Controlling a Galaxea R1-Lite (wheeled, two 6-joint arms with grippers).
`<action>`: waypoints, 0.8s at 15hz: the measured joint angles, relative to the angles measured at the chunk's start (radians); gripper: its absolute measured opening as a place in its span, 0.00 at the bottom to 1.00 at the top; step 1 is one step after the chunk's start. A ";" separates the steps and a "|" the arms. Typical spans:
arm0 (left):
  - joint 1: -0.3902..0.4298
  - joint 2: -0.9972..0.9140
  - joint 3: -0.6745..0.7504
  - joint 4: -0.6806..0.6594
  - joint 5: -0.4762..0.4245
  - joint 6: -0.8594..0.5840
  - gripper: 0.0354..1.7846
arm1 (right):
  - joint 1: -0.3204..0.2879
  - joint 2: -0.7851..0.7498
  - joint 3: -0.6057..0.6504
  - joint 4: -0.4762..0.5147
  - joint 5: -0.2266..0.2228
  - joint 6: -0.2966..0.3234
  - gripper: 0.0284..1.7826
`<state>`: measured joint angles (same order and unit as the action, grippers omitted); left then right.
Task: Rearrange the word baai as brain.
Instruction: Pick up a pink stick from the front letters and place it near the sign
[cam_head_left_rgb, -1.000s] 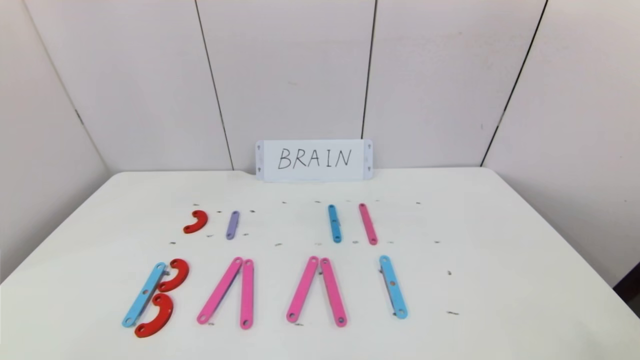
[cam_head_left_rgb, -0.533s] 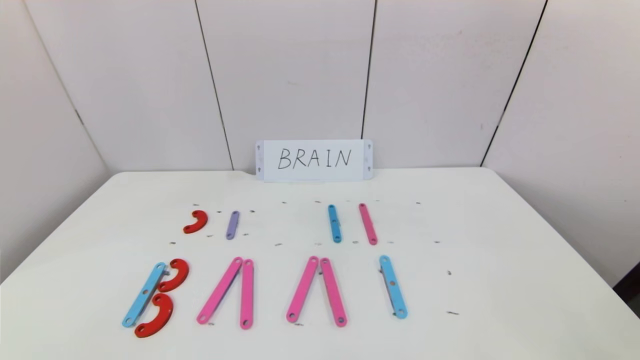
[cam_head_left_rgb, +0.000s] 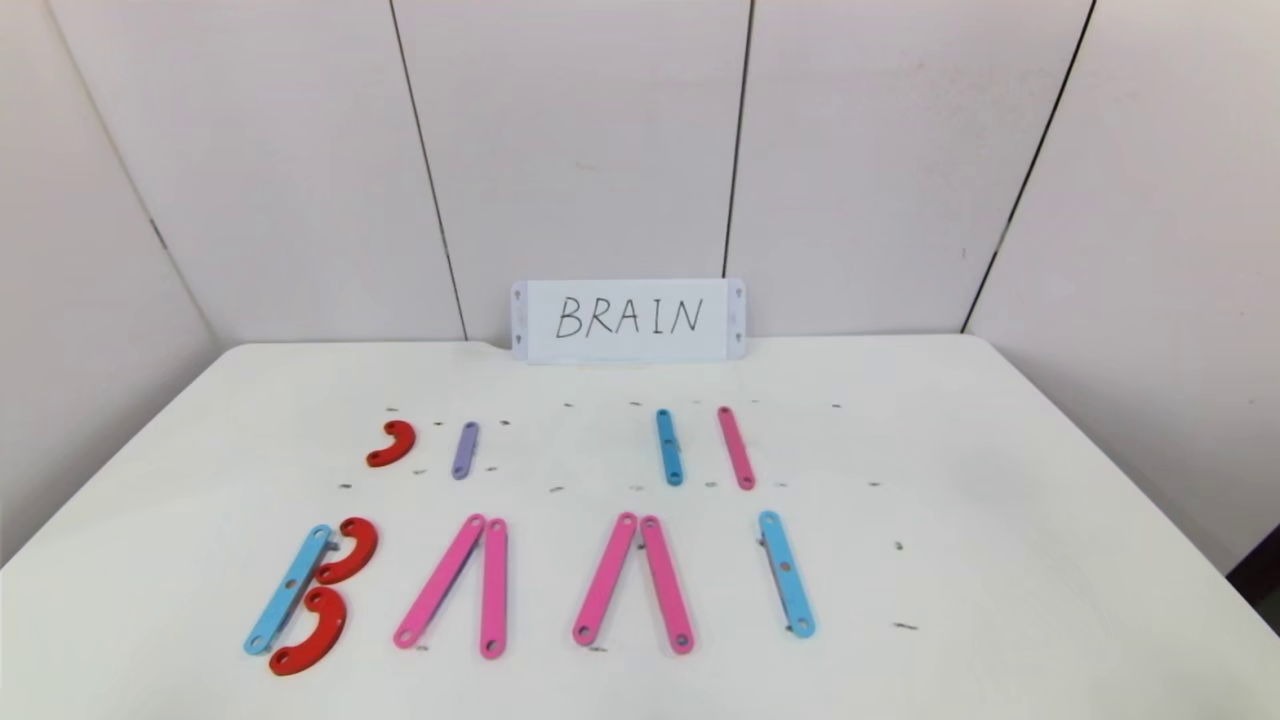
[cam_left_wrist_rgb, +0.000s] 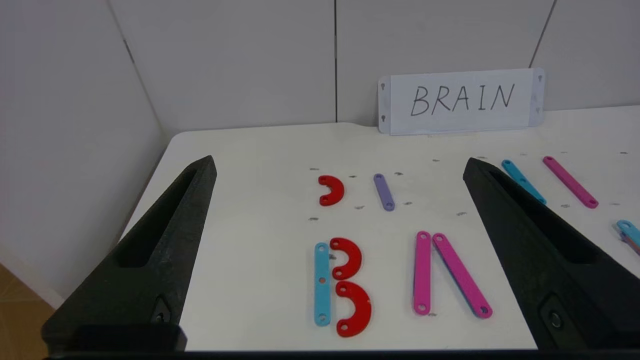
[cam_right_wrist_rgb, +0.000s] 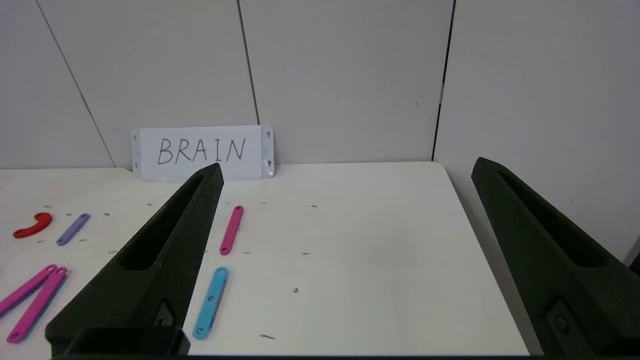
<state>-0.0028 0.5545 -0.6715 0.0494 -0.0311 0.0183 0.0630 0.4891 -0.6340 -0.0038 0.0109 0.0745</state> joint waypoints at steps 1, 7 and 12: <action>0.000 0.057 -0.059 0.002 -0.020 0.000 0.97 | 0.001 0.053 -0.055 0.002 0.001 0.000 0.98; -0.001 0.382 -0.364 0.048 -0.153 0.000 0.97 | 0.004 0.391 -0.369 0.042 0.032 0.001 0.98; -0.043 0.616 -0.557 0.156 -0.230 0.001 0.97 | 0.027 0.622 -0.586 0.144 0.189 -0.027 0.98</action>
<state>-0.0460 1.1700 -1.2285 0.2053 -0.2615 0.0196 0.0898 1.1109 -1.2196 0.1400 0.1996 0.0474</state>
